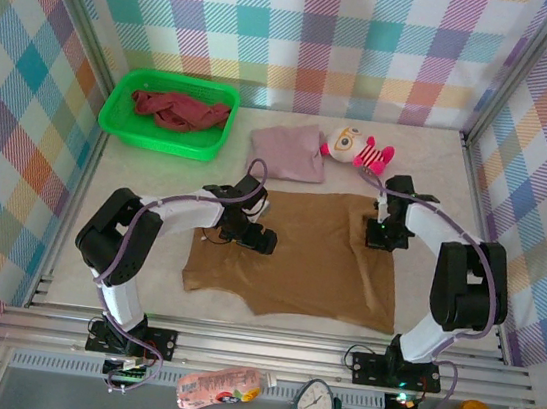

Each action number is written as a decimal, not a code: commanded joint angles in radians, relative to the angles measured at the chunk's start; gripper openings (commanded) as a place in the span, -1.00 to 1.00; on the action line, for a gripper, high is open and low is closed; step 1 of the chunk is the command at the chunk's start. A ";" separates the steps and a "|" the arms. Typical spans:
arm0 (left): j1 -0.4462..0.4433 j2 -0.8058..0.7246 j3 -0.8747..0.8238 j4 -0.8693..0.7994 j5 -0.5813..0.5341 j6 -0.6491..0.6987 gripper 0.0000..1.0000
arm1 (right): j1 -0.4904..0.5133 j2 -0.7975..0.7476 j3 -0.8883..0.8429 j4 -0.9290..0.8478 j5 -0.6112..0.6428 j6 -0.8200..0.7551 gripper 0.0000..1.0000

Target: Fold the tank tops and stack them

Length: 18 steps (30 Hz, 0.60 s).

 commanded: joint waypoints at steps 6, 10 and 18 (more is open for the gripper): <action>0.004 0.068 -0.037 -0.097 -0.031 0.030 0.84 | -0.061 0.017 0.044 -0.036 0.114 -0.027 -0.93; 0.008 0.072 -0.037 -0.112 -0.045 0.044 0.84 | -0.088 0.060 0.072 -0.032 0.149 -0.033 -0.92; 0.010 0.067 -0.032 -0.123 -0.045 0.054 0.85 | -0.109 0.109 0.102 -0.075 0.156 -0.030 -0.73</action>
